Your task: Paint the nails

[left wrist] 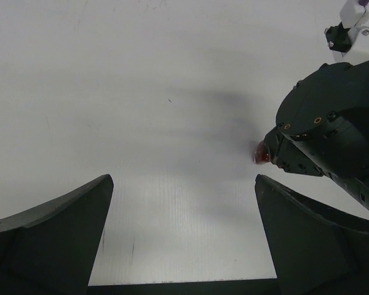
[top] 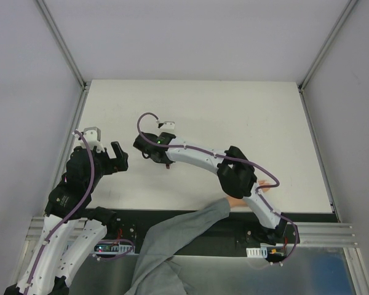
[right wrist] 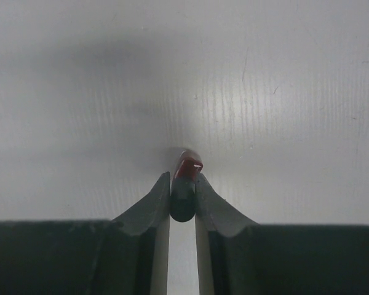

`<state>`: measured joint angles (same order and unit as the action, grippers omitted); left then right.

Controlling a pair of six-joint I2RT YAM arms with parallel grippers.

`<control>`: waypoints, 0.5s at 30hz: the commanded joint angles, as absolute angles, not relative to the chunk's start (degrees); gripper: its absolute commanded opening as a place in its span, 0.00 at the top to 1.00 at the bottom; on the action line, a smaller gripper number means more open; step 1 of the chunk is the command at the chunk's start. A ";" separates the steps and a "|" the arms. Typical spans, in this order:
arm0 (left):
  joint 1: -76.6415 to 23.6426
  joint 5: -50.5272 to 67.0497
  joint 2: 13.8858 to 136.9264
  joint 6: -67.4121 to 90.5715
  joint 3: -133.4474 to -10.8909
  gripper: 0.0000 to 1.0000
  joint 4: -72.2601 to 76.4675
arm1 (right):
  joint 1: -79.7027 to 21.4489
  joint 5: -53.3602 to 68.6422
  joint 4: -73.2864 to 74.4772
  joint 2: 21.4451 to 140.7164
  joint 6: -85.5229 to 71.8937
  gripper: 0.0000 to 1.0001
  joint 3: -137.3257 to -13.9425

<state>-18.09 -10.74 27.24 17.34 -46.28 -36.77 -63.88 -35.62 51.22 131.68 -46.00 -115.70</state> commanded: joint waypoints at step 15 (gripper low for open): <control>-18.72 23.29 36.81 20.57 -45.26 0.01 -21.40 | -44.77 -8.11 37.18 72.81 7.36 0.99 -70.77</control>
<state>-18.09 1.89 32.38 20.14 -45.95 -33.61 -49.80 -22.35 38.81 79.29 -10.07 -75.24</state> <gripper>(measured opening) 0.992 0.196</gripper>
